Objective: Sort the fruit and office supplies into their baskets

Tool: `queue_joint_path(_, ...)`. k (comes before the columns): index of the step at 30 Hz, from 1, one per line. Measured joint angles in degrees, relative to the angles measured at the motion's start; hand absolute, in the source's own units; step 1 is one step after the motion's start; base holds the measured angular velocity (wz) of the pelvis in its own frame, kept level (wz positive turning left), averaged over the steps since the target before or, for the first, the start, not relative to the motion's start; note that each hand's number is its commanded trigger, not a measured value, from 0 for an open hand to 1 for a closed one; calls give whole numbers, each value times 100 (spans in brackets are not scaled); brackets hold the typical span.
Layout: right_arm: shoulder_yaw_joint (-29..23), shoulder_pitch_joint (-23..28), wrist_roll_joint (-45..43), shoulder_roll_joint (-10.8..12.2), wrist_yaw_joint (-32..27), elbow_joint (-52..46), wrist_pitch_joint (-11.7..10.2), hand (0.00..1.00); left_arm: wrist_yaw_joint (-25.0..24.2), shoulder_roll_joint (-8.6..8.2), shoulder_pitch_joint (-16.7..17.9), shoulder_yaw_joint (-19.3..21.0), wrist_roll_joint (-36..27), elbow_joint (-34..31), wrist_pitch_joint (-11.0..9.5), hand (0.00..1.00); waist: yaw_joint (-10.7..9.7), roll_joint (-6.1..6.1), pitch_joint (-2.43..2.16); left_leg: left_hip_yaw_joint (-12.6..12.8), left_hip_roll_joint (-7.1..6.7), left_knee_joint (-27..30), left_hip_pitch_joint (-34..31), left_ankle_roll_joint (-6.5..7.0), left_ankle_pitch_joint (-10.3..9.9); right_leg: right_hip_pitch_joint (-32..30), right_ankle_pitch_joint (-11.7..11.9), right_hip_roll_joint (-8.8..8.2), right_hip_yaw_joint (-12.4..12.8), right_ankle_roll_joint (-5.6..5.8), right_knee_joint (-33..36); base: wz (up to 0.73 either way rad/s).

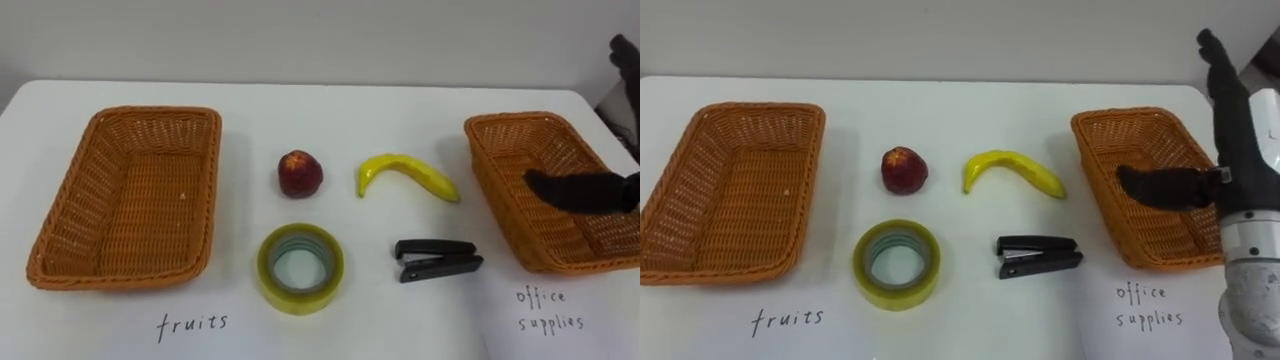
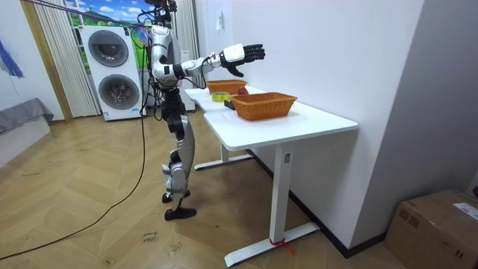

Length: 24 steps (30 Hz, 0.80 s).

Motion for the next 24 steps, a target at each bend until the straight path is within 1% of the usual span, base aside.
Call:
queue_joint_path(3, 23, 0, -41, -3, 226, 34, 56, 0, -11, 49, -1, -61, 13, -3, 0, 0, -2, -66, 19, -12, 2, 2, -3, 0, 0, -1, 1, -1, 0, -2, -1, 0)
queue_joint_path(6, 23, -1, -83, -6, 468, 33, 100, 0, -96, 82, -1, -61, 114, -7, 0, 0, 0, -117, 19, -20, -1, 2, -8, 0, 0, -2, 2, 0, -4, -2, -2, 0)
queue_joint_path(13, 23, -9, -516, -24, 1019, 6, 115, 0, -185, 99, -128, -62, 368, -4, -6, 0, 16, -113, 18, -5, -2, 1, -12, 0, 0, -15, 5, 6, 14, 2, 0, 0)
queue_joint_path(16, 27, -9, -695, -29, 1129, 5, 157, 0, -229, 102, -126, -82, 383, 0, -4, 0, 20, -117, 18, -15, -1, 3, 0, 0, 0, -15, 6, 6, 35, 1, 0, 0)
queue_joint_path(21, 47, -9, -754, -30, 1282, -16, 169, 0, -223, 105, -123, -93, 386, 24, -4, 0, 32, -118, 18, -12, -1, 6, 2, 0, 0, -30, 7, 9, 40, 0, 0, 0)
queue_joint_path(22, 99, -9, -824, -30, 1300, -45, 176, 0, -215, 110, -127, -94, 387, 26, -4, 0, 31, -121, 12, -3, 3, 9, -4, 0, 0, -79, 9, 9, 35, -4, 9, -3)
queue_joint_path(24, 239, -9, -966, -32, 1369, -120, 193, 0, -206, 114, -131, -97, 383, 46, -4, 0, 47, -121, 14, -9, 10, 11, -10, -1, 1, -79, 19, 20, 39, -10, 3, -2)
